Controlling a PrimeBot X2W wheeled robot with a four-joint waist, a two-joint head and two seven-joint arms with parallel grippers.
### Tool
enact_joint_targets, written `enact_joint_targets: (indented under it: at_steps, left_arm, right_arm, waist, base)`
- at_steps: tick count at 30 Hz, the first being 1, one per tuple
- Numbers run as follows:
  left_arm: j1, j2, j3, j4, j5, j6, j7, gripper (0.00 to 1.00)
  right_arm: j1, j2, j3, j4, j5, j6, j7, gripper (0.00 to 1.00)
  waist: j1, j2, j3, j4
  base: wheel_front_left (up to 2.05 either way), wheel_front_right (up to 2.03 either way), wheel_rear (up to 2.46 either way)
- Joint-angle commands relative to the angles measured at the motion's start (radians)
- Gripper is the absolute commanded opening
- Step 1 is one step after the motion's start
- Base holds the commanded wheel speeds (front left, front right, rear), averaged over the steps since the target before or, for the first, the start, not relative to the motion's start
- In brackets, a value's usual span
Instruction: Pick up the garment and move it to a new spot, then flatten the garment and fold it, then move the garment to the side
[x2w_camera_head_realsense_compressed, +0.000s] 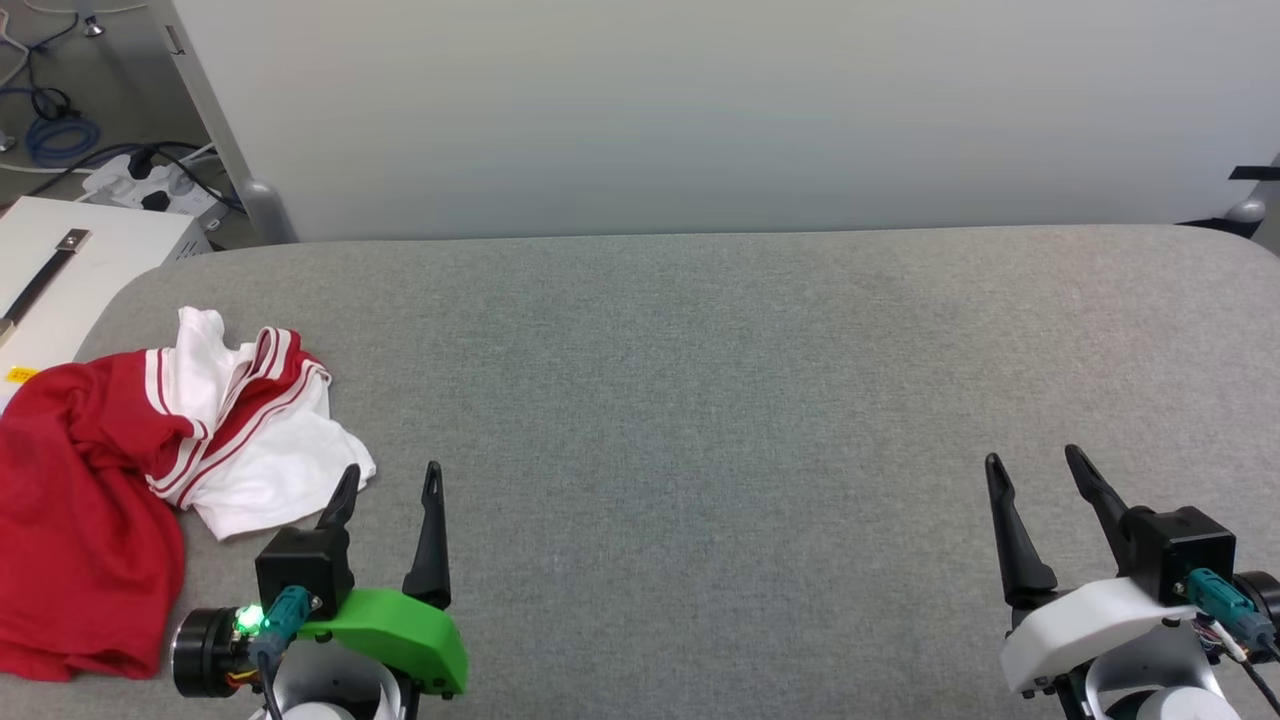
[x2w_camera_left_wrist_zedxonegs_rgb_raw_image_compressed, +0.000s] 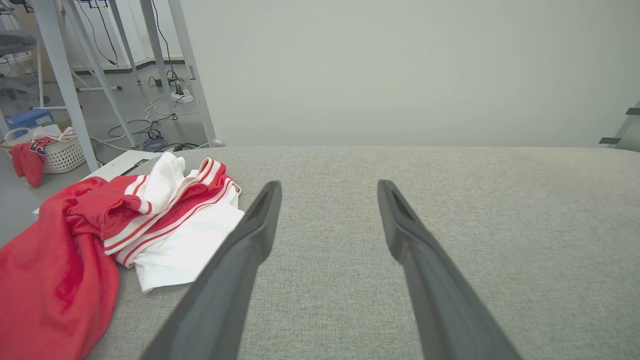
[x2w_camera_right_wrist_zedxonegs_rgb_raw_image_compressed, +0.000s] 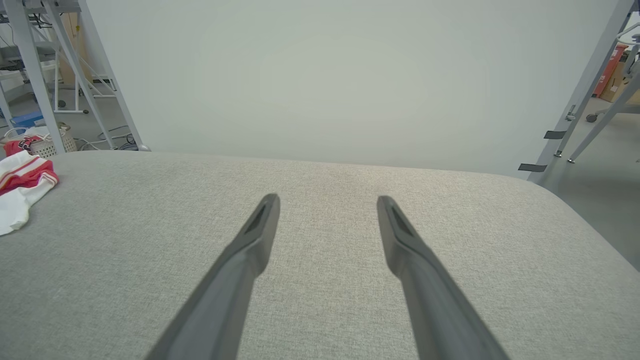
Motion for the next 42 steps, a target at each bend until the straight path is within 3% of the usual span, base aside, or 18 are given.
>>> enact_joint_targets:
  at_steps: [1, 18, 42]
  left_arm:
    - [0.002, -0.001, 0.0, 0.007, -0.01, -0.009, -0.012, 1.0]
    - [-0.016, -0.002, 0.042, 0.014, -0.022, -0.026, -0.048, 1.0]
    - [-0.037, -0.003, 0.126, 0.015, -0.064, -0.051, -0.097, 1.0]
  right_arm:
    - [0.008, -0.002, -0.003, -0.009, 0.01, 0.0, -0.01, 1.0]
    - [0.014, -0.002, 0.018, -0.072, 0.009, 0.0, 0.001, 1.0]
    - [-0.019, -0.003, 0.061, -0.116, -0.008, -0.001, 0.0, 1.0]
  waist:
    - [-0.0001, 0.0, -0.001, 0.001]
    - [-0.0001, 0.0, 0.008, 0.076]
    - [-0.0001, 0.0, 0.034, 0.357]
  base:
    - [0.0, 0.0, 0.0]
    - [0.0, 0.0, 0.0]
    - [0.0, 0.0, 0.0]
